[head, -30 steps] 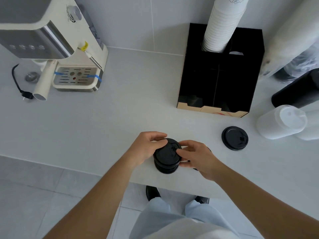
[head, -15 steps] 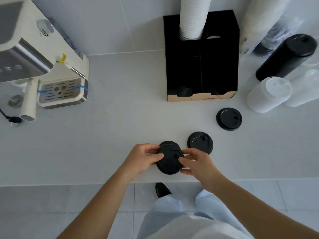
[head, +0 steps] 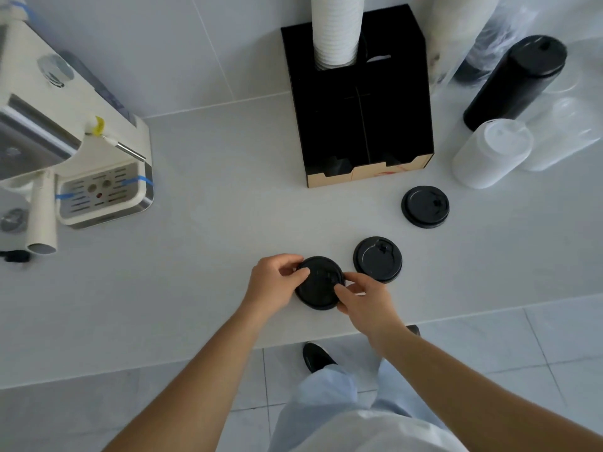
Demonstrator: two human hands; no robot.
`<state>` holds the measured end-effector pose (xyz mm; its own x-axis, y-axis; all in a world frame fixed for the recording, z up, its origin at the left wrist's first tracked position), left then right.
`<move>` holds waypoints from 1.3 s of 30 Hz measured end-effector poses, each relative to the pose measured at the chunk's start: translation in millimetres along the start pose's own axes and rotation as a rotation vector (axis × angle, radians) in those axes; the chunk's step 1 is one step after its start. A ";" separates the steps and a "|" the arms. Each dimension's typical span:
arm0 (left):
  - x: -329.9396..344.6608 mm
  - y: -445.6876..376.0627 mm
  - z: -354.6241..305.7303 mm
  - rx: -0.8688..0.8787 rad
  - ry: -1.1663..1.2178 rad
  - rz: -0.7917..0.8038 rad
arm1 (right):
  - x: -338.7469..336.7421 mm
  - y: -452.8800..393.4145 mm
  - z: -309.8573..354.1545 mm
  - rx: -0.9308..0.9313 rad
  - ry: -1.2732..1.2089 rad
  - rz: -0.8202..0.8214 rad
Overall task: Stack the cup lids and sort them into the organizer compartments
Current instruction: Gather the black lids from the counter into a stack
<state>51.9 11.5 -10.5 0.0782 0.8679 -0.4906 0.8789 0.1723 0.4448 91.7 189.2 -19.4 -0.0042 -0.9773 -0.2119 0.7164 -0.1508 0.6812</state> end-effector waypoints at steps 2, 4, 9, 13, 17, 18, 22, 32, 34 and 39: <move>2.6 -1.8 0.2 -0.013 -0.032 0.015 | 1.0 0.3 -0.1 -0.008 0.033 -0.025; 4.4 -2.5 -0.3 -0.020 -0.059 0.031 | 0.1 1.0 -0.1 -0.013 0.062 -0.046; 8.2 -0.3 -2.0 -0.018 -0.145 0.066 | 0.3 3.5 -2.6 0.008 0.120 -0.042; 12.3 3.4 -7.1 0.004 -0.221 0.079 | 2.2 2.0 1.1 0.037 0.082 -0.057; 15.6 1.5 -10.9 -0.002 -0.300 0.088 | 3.8 -1.5 -1.1 0.072 0.068 -0.079; 16.6 1.1 -11.8 -0.007 -0.315 0.090 | 4.4 -2.7 -1.9 0.064 0.103 -0.083; 16.3 2.7 -11.6 -0.045 -0.319 0.085 | 6.2 -5.7 -2.1 0.034 0.242 -0.065; 22.9 -0.9 -15.6 -0.186 -0.135 0.134 | -10.7 -3.3 0.6 0.207 -0.041 -0.051; 19.1 0.6 -13.4 -0.250 -0.046 0.151 | -12.7 0.3 4.9 0.193 -0.049 -0.032; 14.1 14.7 -4.7 -0.359 0.219 0.177 | -23.1 8.4 6.4 0.107 -0.007 0.009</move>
<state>63.8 28.4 -7.3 0.0769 0.9700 -0.2306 0.6390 0.1296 0.7582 93.4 209.5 -4.3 -0.0039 -0.9796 -0.2007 0.6379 -0.1570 0.7539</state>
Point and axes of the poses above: each hand's wrist, its own y-axis away from the middle knuckle, its own x-axis out of the palm, z = x × y, the point moved 2 cm from there along -y, towards the middle knuckle, and after that the axes turned 3 degrees about -z, right-handed, at the moved point
